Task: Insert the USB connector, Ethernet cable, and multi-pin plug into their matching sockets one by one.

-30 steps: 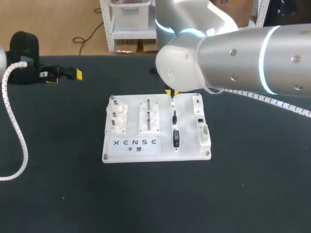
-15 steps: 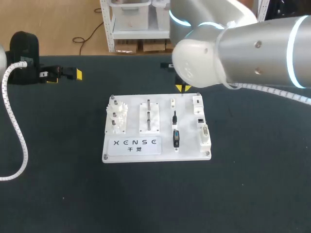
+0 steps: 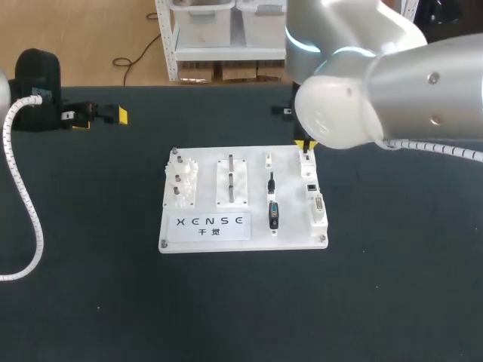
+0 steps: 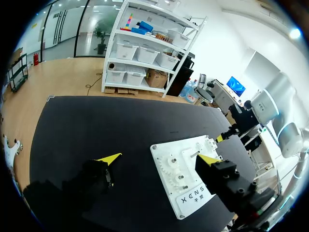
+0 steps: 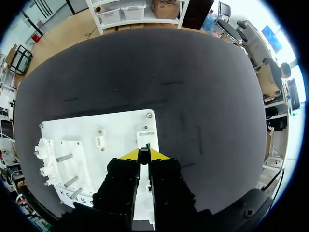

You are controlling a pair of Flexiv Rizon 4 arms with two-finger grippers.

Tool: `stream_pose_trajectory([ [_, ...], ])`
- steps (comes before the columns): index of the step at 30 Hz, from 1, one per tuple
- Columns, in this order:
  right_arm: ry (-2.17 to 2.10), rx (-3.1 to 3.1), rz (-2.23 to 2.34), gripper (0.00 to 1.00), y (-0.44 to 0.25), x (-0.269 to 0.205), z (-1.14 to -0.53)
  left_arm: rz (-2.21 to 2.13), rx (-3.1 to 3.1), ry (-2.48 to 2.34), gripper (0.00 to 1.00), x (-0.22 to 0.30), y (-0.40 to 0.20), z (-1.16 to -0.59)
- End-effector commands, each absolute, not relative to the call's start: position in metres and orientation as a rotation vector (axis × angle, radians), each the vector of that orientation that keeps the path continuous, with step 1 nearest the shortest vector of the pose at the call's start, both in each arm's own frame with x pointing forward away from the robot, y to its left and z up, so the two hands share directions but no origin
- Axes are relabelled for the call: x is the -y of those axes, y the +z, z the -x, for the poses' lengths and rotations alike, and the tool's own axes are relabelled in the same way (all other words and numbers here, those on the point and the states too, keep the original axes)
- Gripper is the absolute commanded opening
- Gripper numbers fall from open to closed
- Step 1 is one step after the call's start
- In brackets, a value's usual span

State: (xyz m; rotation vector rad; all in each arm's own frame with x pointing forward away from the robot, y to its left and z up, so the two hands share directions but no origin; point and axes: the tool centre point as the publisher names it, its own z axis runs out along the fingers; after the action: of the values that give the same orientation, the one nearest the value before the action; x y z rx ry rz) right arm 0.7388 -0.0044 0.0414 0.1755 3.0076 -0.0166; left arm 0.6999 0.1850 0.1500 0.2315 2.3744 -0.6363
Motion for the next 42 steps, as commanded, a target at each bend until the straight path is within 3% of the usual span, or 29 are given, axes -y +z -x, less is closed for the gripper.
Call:
stream_pose_trajectory([
  [1, -0.025, -2.988, -0.179, 0.0, 0.0396, 0.0081, -0.7352, -0.232, -2.374, -0.636, 1.0, -0.185, 0.15, -0.6999],
  [42, -0.028, -2.994, -0.164, 0.0, 0.0309, 0.0066, -0.7406, -0.232, -2.374, -0.636, 1.0, -0.185, 0.15, -0.6999],
])
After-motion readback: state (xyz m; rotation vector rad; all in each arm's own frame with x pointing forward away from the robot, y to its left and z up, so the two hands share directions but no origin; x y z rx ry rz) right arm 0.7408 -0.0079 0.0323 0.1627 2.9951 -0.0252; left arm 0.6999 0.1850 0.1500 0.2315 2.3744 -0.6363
